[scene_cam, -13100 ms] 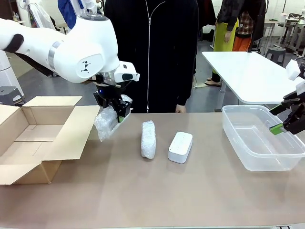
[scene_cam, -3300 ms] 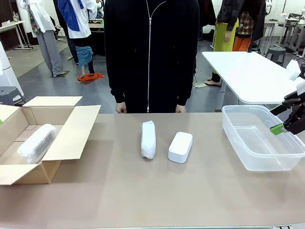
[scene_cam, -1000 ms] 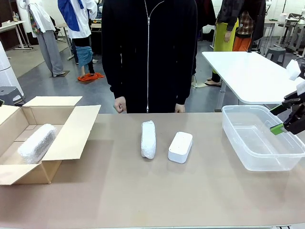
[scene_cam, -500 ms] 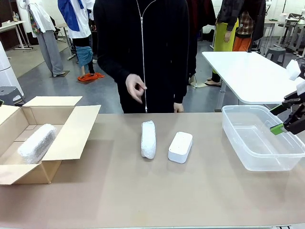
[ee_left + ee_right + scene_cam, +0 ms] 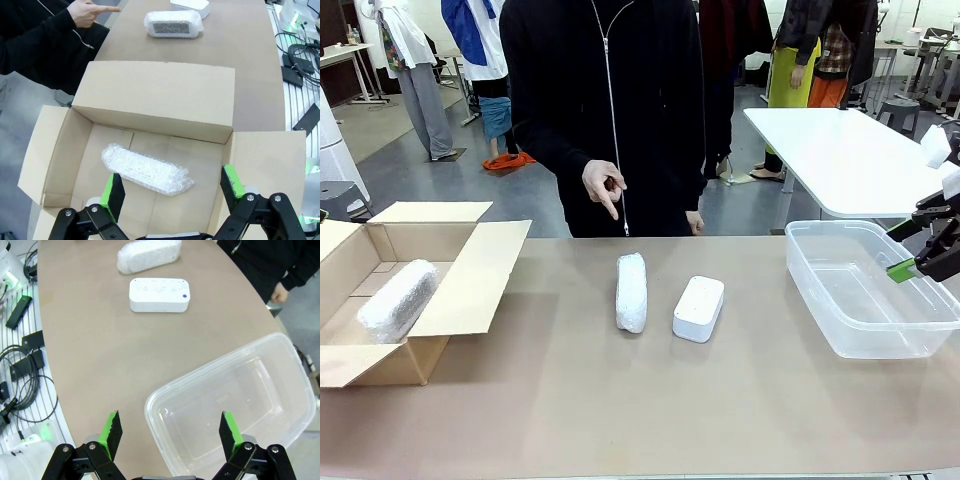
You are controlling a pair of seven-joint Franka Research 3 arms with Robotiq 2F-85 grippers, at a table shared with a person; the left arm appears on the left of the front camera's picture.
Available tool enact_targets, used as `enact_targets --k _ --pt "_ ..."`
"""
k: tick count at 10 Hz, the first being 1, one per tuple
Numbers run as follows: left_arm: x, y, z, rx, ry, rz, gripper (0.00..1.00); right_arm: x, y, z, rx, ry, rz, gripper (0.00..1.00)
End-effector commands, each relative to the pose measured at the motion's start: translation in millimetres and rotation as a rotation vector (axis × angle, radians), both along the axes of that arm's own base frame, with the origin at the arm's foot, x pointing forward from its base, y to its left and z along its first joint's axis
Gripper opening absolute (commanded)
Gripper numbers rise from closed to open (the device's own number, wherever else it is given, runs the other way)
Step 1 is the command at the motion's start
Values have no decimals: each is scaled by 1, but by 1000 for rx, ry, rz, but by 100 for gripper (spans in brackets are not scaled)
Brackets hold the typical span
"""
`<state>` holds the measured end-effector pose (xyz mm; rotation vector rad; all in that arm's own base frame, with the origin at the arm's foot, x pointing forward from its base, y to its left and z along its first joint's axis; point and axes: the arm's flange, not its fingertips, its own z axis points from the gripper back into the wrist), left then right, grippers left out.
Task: Separate and place wrapped and unwrapped clocks.
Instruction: Pick up the Digital clock indicated by the person.
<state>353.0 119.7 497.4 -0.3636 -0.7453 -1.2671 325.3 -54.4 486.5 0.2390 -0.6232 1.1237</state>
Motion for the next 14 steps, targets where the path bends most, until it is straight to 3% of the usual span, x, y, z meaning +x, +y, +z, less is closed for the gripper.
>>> enact_targets --k 1,8,14 --pt "1 3 0 -11 -15 -15 100 2 0 -2 31 -6 21 100" --pt "0 0 0 0 0 0 100 2 0 -2 31 -6 21 100" --pt "71 -110 23 154 296 90 100 2 0 -2 31 -6 21 100"
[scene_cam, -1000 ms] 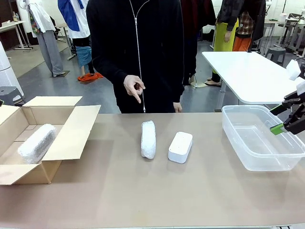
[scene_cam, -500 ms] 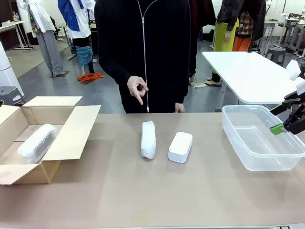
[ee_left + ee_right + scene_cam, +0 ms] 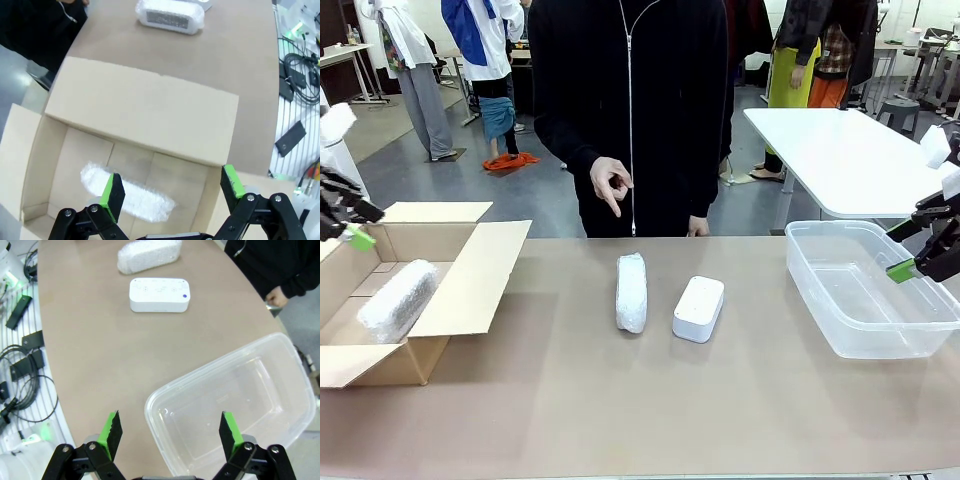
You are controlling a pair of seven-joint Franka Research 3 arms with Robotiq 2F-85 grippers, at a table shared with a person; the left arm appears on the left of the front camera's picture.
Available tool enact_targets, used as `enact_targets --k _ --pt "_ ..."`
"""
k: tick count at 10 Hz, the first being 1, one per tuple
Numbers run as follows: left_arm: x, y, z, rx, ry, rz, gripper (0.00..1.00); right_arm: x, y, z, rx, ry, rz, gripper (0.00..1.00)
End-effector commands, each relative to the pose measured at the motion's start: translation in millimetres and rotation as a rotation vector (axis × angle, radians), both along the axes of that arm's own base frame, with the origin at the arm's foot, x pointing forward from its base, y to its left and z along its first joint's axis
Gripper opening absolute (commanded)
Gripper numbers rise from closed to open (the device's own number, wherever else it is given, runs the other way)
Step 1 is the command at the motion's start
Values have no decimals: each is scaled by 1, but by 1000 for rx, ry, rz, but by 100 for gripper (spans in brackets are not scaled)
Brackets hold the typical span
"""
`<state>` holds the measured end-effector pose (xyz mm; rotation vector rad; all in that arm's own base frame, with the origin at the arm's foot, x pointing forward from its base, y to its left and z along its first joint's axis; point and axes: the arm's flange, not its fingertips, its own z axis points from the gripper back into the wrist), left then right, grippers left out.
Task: Separate and place wrapped and unwrapped clocks.
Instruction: Pick up the Digital clock indicated by the person.
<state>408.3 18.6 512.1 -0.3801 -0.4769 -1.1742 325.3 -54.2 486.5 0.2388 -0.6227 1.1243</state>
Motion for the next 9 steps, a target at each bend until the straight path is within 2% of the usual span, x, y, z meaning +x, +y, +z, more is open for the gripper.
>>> enact_targets --k 1,4,5,8,9 --pt "36 -35 12 53 91 65 100 2 0 -2 31 -6 21 100" --pt "84 -108 19 88 175 179 100 2 0 -2 31 -6 21 100" --pt "96 -137 20 123 162 246 100 2 0 -2 31 -6 21 100" --pt "128 -208 15 173 150 575 100 2 0 -2 31 -6 21 100" --pt "135 -229 9 201 134 641 100 2 0 -2 31 -6 21 100"
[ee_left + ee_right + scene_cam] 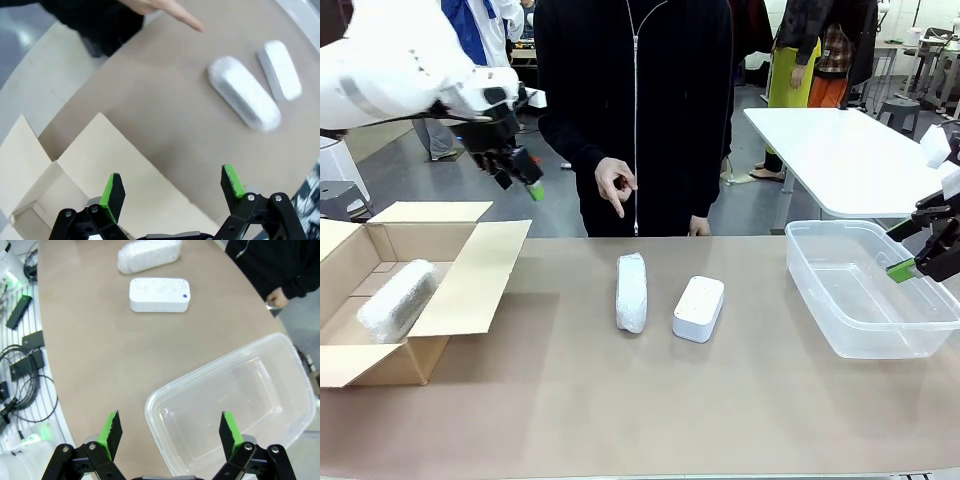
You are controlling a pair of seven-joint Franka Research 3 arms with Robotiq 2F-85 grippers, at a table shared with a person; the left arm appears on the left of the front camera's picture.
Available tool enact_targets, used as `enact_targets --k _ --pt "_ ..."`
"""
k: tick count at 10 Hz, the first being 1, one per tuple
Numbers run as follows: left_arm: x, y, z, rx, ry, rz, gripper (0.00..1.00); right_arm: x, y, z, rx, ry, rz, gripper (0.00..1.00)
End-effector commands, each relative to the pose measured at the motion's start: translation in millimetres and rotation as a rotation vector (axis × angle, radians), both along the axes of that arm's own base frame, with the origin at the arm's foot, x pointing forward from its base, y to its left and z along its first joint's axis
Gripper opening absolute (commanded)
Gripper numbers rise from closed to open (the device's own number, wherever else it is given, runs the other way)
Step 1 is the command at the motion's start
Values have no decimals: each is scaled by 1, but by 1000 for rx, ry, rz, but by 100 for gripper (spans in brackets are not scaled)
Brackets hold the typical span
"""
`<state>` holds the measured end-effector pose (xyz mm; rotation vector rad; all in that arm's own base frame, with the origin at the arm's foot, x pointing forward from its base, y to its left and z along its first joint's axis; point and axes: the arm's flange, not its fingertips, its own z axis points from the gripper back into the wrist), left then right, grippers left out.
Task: Separate and place wrapped and unwrapped clocks.
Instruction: Pick up the Digital clock indicated by the person.
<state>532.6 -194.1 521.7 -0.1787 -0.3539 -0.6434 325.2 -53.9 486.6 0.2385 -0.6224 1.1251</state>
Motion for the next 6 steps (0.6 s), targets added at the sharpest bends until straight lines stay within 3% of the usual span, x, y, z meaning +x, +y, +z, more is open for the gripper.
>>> enact_targets --k 1,6 --pt "15 -41 -9 100 38 137 100 2 0 -2 32 -6 20 100" --pt "26 -138 -58 111 170 210 100 2 0 -2 32 -6 20 100"
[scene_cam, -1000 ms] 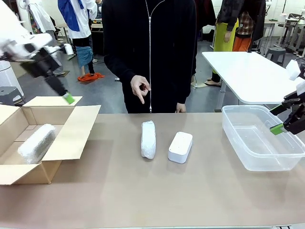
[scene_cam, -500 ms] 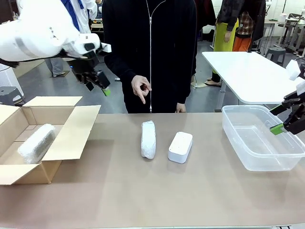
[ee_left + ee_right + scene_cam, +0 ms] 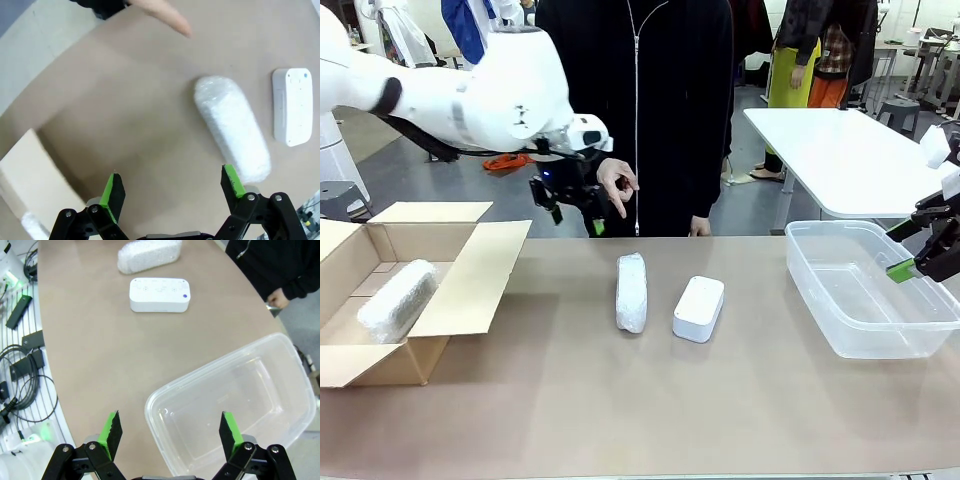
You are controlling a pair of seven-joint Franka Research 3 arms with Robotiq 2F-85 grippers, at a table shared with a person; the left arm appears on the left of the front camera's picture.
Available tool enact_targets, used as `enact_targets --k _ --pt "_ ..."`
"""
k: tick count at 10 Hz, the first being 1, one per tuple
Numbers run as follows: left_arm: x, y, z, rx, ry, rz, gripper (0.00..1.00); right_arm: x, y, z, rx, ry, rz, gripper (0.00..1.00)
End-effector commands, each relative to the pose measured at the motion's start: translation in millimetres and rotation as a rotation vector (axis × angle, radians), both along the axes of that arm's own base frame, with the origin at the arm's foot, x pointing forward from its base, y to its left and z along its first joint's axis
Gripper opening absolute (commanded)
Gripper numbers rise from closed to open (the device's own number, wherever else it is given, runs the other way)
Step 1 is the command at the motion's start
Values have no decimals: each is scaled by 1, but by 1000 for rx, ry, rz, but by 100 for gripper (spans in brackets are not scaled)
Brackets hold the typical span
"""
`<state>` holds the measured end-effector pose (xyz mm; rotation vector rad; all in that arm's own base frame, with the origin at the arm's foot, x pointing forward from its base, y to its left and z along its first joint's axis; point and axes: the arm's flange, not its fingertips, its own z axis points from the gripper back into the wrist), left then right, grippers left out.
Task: Separate and place wrapped and unwrapped clocks.
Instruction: Pick up the Digital clock indicated by the person.
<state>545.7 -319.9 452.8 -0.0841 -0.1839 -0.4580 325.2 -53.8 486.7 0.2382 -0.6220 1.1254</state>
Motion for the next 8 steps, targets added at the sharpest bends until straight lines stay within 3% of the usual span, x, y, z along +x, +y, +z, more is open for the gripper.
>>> enact_targets --k 1,3,8 --pt "15 -25 9 -10 16 52 100 2 0 -2 32 -6 20 100" --pt "19 -46 -2 -60 72 153 100 2 0 -2 32 -6 20 100" --pt "17 -83 -39 -59 216 227 100 2 0 -2 32 -6 20 100"
